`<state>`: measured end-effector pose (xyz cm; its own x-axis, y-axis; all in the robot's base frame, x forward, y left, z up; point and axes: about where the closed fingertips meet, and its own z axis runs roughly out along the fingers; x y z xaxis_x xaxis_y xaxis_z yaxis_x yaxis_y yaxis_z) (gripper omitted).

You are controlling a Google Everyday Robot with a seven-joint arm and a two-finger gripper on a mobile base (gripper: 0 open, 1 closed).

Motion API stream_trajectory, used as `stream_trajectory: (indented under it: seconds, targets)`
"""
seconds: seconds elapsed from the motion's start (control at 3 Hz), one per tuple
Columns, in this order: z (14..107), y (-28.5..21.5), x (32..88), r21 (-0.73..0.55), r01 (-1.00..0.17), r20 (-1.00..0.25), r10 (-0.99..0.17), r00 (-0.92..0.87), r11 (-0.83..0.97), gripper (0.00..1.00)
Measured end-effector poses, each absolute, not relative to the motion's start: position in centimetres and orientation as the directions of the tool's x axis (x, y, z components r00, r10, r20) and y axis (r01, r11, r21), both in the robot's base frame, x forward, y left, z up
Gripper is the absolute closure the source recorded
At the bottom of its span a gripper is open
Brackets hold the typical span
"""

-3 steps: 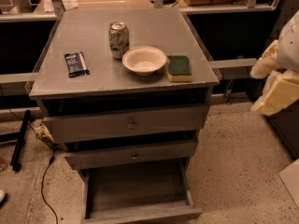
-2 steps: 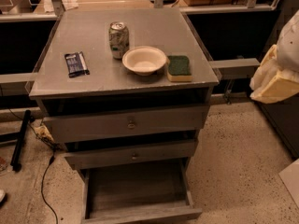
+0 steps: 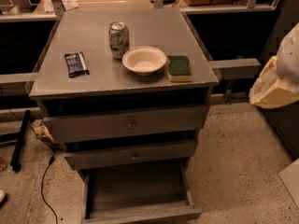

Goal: Close bottom drawer

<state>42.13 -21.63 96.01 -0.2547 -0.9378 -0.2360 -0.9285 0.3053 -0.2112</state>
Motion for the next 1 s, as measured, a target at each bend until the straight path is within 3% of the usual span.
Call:
stream_trajectory:
  seconds: [0.33, 1.0]
  targets:
    - [92.4, -20.6, 40.3, -0.173, -0.929, -0.254, -0.926, -0.278, 0.326, 1.0]
    - [77.3, -17.9, 37.8, 0.019, -0.942, -0.269, -0.906, -0.327, 0.335, 1.0]
